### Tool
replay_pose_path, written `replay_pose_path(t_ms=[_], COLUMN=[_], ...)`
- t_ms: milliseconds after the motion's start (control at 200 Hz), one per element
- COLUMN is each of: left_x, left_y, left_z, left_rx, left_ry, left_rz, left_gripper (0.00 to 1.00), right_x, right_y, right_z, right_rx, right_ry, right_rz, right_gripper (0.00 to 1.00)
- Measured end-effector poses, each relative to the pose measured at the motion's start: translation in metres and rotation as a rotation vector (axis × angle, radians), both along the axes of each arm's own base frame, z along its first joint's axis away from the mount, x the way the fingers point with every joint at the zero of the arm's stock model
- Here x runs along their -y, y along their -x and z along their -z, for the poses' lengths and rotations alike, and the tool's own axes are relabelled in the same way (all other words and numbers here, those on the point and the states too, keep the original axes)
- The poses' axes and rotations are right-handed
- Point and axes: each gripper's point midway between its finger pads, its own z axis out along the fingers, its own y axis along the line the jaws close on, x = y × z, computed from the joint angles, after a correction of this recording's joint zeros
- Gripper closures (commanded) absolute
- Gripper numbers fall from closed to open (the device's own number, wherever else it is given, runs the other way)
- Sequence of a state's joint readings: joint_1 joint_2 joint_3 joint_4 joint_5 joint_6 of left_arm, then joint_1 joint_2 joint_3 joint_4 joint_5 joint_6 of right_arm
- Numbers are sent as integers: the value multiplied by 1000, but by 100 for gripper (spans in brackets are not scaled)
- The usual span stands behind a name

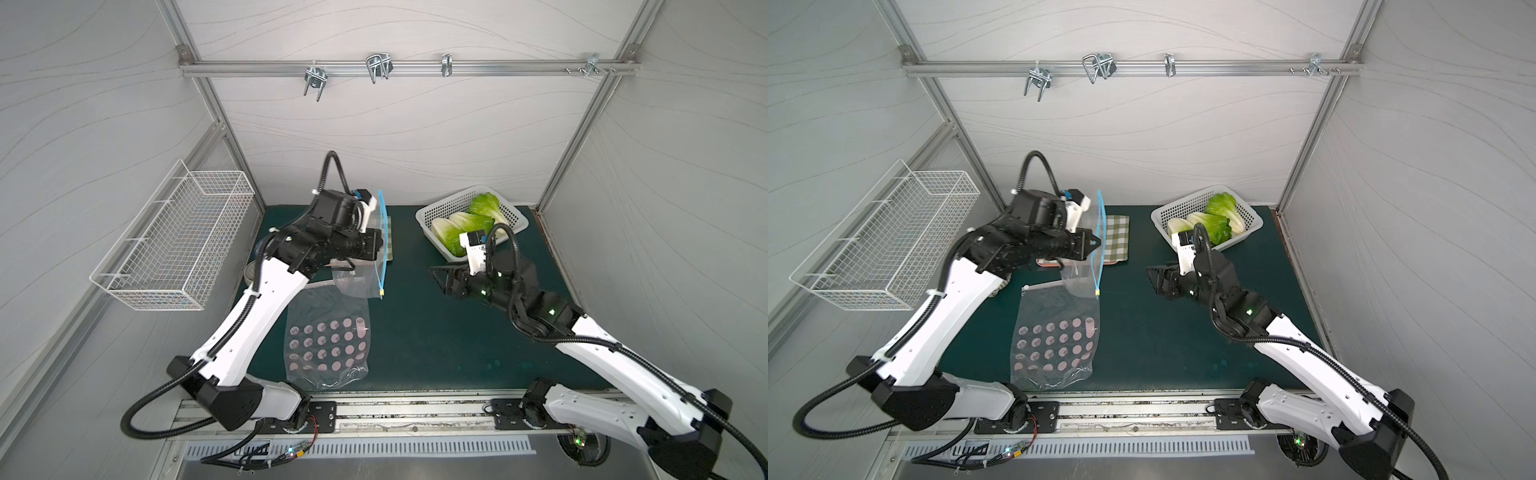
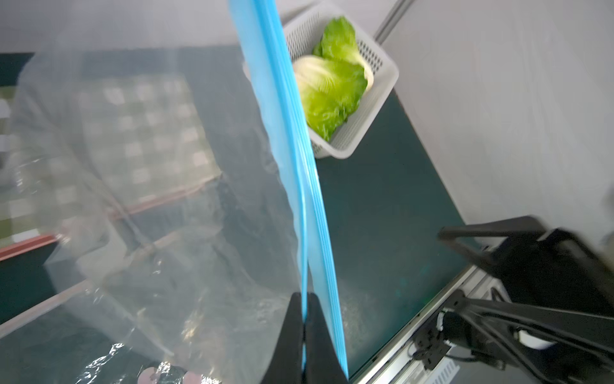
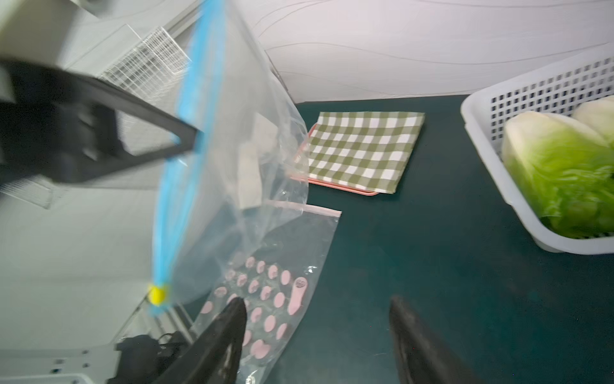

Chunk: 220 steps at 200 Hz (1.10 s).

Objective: Put the chinese cabbages into a zipper bag and zip it
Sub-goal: Open the zipper food storage bag.

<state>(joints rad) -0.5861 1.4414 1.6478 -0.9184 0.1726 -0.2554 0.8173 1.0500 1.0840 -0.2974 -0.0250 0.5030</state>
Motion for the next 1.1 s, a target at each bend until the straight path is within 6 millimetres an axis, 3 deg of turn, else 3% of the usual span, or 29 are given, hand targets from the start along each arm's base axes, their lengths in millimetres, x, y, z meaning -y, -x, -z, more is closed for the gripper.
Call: replay_pose_path(t_ms=[90,195,620,730,870,1101], left_x=[20,25,24,24,21,26], left_y=[8,18,21,20,19,16], left_z=[46,78,75,76,78,90], left_rx=[-94,-170,-167,-163,-153,-181], left_ry=[-76,-129,-105,-111,-132,-144], left_rz=[52,74,53,57,57,63], left_gripper=[100,100,100,100,100,100], right_x=[-15,-25,-33,-26,-17,-18], right_y=[-2,-8,-42,-50,-56,-54], right_z=[-5,14,133,157,146,103], right_rx=[-63,-160,-443,-493,-475,-426], right_ry=[-20,-6,121,147,123,22], right_rz=[-39,-37,44,69,77,18], right_gripper=[30,34,42,38,27,26])
